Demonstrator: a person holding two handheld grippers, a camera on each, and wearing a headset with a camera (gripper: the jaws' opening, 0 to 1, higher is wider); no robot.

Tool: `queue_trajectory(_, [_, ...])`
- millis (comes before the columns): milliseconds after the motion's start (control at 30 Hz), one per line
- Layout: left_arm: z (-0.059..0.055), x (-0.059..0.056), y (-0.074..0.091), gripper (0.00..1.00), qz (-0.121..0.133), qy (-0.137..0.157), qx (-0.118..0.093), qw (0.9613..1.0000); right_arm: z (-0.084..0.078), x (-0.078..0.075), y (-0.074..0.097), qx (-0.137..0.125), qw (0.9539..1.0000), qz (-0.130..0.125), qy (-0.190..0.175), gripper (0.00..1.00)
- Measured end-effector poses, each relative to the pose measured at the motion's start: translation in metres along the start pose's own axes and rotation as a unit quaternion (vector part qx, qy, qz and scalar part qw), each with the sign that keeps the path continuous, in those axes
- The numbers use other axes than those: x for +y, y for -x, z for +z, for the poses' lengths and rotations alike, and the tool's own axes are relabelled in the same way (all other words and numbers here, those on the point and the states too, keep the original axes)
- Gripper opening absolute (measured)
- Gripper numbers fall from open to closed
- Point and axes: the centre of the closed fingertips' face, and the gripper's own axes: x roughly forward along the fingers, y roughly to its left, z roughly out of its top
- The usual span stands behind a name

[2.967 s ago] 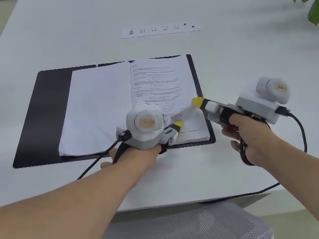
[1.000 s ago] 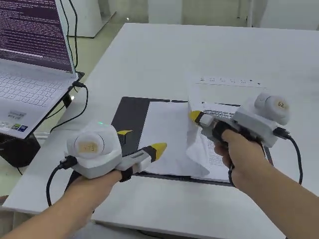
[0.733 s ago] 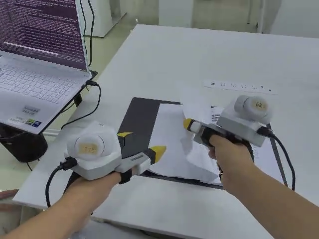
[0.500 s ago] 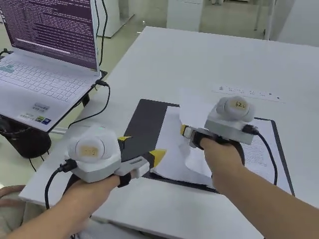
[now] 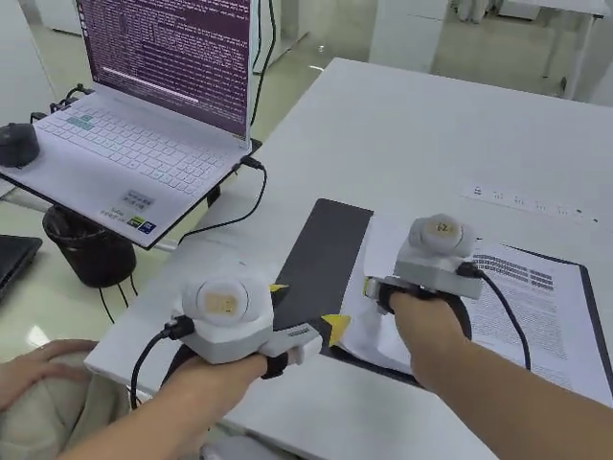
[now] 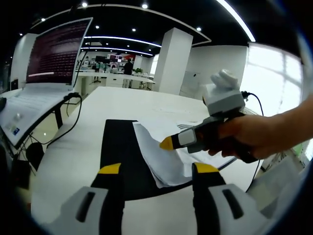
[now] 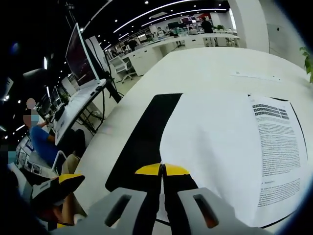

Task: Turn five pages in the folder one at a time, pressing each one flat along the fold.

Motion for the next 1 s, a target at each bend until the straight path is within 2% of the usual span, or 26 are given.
queue_trajectory(267, [-0.010,0.006,-0.008,0.55,-0.002,0.001,0.018,0.9998,-0.006,0.002,-0.010,0.017,0.9998,0.001,0.002,0.00])
queue_trajectory(333, [-0.013,0.008,-0.011,0.55,-0.002,0.001,0.023,0.9997,-0.007,0.003,-0.011,0.020,0.9996,0.007,0.017,0.00])
queue_trajectory(367, [-0.013,0.008,-0.012,0.55,-0.002,0.001,0.024,0.9997,-0.007,0.011,-0.012,0.017,0.9994,0.028,0.012,0.00])
queue_trajectory(400, [-0.015,0.008,-0.014,0.55,-0.002,0.000,0.027,0.9996,-0.007,0.014,-0.012,0.019,0.9991,0.036,0.013,0.00])
queue_trajectory(500, [-0.018,0.008,-0.019,0.55,-0.003,-0.001,0.035,0.9994,-0.010,0.017,-0.010,0.014,0.9988,0.037,0.027,0.00])
queue_trajectory(600, [-0.018,0.006,-0.023,0.55,-0.005,-0.004,0.038,0.9993,-0.011,0.019,-0.011,0.012,0.9984,0.051,0.021,0.00])
queue_trajectory(767, [-0.022,-0.003,-0.034,0.54,-0.018,-0.023,0.055,0.9981,-0.008,0.020,-0.002,-0.014,0.9973,0.072,-0.007,0.00])
queue_trajectory(867, [-0.027,-0.015,-0.044,0.52,-0.035,-0.048,0.067,0.9959,-0.001,0.015,0.003,-0.038,0.9956,0.084,-0.019,0.00])
queue_trajectory(1000, [-0.030,-0.031,-0.058,0.50,-0.051,-0.073,0.078,0.9930,0.005,-0.001,0.013,-0.063,0.9939,0.081,-0.041,0.00])
